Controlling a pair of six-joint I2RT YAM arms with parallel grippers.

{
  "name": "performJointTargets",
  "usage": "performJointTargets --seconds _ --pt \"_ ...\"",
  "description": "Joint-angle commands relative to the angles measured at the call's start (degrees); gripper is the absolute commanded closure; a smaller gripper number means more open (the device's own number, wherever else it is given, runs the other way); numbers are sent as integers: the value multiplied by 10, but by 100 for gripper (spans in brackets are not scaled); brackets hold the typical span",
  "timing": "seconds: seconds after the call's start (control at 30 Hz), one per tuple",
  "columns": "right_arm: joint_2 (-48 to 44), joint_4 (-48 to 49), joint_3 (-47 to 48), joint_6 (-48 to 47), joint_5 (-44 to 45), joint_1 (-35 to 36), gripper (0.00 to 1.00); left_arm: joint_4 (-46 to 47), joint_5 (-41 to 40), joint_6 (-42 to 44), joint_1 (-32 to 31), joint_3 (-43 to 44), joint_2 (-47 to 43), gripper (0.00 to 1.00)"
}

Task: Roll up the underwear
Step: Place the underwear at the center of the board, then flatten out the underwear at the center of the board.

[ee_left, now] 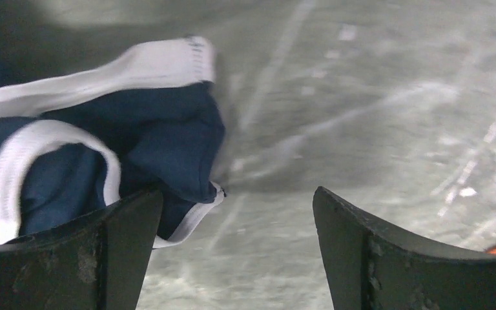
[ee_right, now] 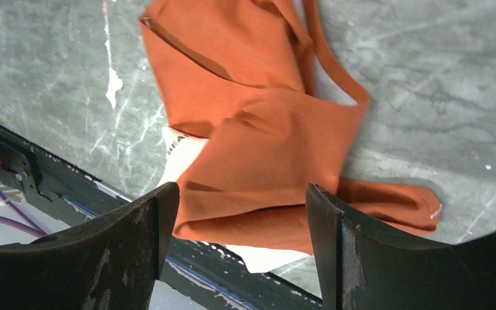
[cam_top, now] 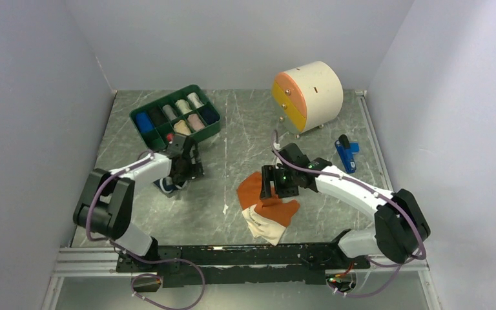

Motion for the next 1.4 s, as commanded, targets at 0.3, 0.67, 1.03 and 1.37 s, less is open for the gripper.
performJointTargets --seconds 0.3,0.67,1.03,1.37 --pt "117 -48 177 -117 116 98 27 -70 -23 -46 150 -125 -226 10" --pt "287 -59 293 -121 174 165 44 -123 42 -4 150 -43 -309 7" --pt "372 -51 306 -93 217 201 62 -127 70 -25 149 -84 -404 7" --pt "368 -2 415 -37 90 111 100 -119 97 -15 150 -82 -401 8"
